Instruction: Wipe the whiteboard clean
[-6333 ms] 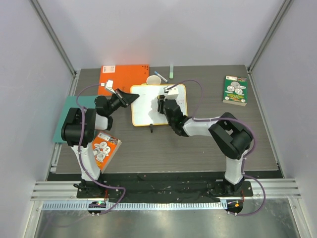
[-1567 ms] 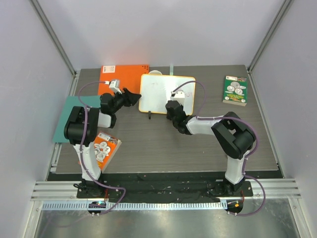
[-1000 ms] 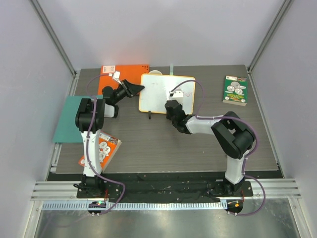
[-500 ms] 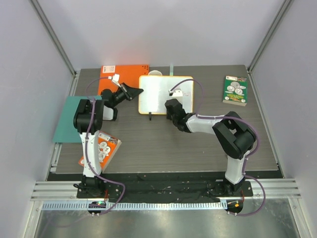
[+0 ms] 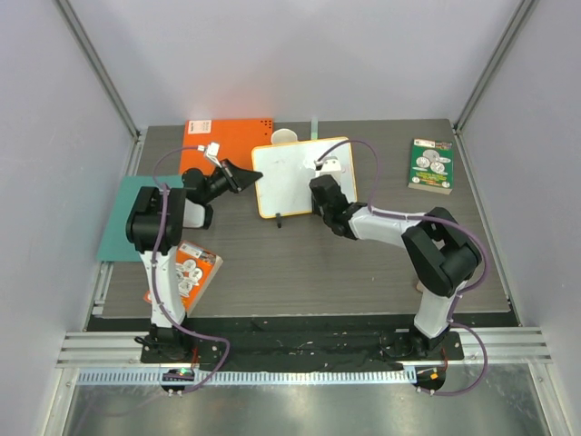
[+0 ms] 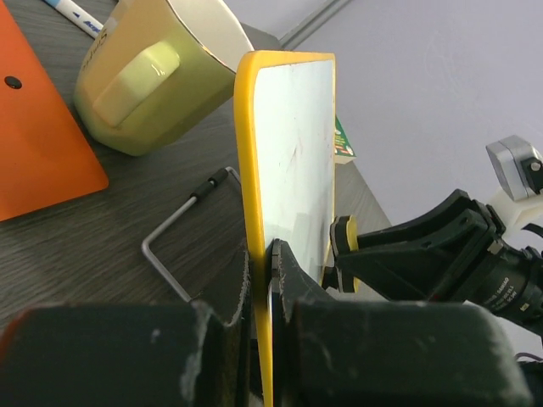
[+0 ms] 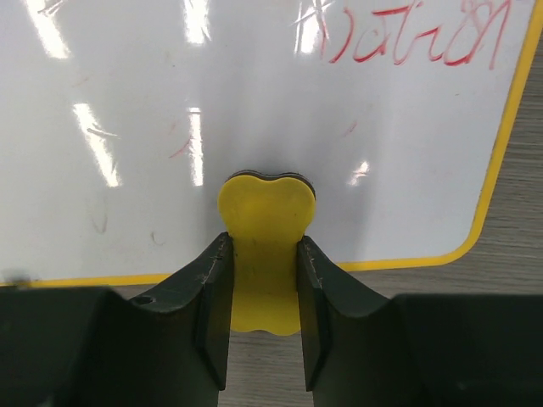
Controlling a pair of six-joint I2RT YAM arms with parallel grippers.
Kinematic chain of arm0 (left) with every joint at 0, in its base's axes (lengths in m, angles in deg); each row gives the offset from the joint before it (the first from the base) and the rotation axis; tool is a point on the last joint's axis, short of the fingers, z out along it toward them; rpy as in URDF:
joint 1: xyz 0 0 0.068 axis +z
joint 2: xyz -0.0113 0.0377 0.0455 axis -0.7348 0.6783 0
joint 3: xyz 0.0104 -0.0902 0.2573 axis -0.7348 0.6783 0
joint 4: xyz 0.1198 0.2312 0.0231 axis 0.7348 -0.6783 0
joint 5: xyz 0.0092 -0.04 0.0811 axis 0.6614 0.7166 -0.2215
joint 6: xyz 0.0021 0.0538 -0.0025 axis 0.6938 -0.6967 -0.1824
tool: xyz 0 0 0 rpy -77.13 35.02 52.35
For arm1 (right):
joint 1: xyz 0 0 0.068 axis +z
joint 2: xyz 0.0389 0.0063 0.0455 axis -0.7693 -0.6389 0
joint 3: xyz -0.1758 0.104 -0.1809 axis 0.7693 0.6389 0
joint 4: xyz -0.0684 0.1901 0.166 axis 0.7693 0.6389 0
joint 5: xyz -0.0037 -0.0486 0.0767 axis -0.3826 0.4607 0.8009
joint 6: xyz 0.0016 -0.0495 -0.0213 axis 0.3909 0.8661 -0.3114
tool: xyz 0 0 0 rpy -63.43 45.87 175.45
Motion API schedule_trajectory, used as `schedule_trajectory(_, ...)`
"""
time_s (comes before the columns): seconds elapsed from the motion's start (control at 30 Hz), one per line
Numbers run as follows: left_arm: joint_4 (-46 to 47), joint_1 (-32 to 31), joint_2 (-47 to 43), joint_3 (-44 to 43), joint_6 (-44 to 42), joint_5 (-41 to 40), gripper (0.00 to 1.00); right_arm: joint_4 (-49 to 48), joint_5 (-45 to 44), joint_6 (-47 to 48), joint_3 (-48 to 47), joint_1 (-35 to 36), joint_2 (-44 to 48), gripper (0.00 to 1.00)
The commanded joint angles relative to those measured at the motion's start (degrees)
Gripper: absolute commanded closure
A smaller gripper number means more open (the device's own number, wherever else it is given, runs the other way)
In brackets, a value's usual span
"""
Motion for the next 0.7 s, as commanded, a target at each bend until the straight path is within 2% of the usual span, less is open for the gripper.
schedule_trajectory(0.0, -5.3, 0.0, -3.0, 1.0, -9.6, 1.2, 1.00, -2.6, -0.2, 1.5, -2.8, -2.4, 1.4, 0.99)
schedule_trajectory(0.37, -3.0, 1.3, -1.9, 0.9, -7.6, 2.3, 1.00, -14.6, 3.1, 4.4, -5.0, -8.9, -3.4, 0.99)
schedule_trajectory(0.5, -2.6, 1.3, -1.7, 0.9, -7.2, 2.7, 1.00, -12.2, 7.1, 6.2, -9.7, -9.1, -6.4, 0.99)
schedule_trajectory(0.67, -1.6, 1.2, -1.4, 0.9, -6.6, 2.9, 1.00, -9.9, 8.6, 7.3, -14.2, -5.7, -8.7, 0.99)
